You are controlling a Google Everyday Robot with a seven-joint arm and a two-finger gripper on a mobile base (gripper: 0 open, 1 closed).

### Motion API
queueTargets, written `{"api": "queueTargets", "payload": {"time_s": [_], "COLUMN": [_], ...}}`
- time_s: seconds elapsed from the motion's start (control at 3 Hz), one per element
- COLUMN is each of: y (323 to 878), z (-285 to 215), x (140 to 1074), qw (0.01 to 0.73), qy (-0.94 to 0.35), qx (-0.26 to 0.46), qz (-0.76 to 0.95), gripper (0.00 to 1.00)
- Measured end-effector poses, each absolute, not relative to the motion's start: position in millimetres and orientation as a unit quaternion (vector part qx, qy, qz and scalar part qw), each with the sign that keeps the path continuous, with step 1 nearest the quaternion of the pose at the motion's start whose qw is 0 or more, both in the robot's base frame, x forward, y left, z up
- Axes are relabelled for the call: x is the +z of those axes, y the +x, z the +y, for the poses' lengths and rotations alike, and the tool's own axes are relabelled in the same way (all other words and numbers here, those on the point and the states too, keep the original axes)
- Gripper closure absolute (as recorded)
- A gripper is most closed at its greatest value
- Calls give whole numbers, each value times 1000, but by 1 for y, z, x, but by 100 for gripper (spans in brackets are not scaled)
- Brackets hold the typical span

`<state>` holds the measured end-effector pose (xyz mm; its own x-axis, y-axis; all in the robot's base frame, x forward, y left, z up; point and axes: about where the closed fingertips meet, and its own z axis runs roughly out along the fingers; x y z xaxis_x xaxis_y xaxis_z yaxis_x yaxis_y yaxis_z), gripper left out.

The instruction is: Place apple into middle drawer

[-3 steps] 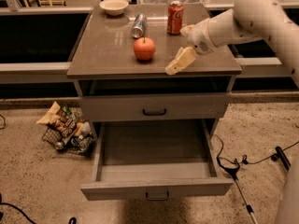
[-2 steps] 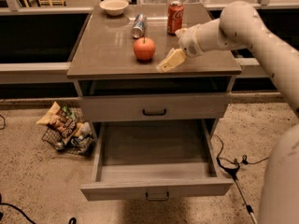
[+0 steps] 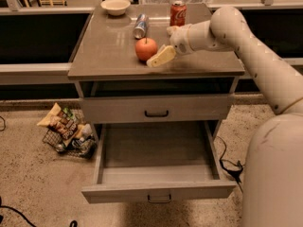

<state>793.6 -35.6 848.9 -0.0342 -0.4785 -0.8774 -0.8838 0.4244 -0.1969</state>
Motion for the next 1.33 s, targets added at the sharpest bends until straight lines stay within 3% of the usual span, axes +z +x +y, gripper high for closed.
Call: {"api": "queueTargets", "payload": {"time_s": [0.33,0.67,1.33], "y": [799,799,764], "z": [-14,1,-8], "x": [855,856,881], "qw": [500,501,519], "qy": [-499,-502,-509], "qx": [235,254,270], "qz": [668,657,632], "gripper": [18,41,88]}}
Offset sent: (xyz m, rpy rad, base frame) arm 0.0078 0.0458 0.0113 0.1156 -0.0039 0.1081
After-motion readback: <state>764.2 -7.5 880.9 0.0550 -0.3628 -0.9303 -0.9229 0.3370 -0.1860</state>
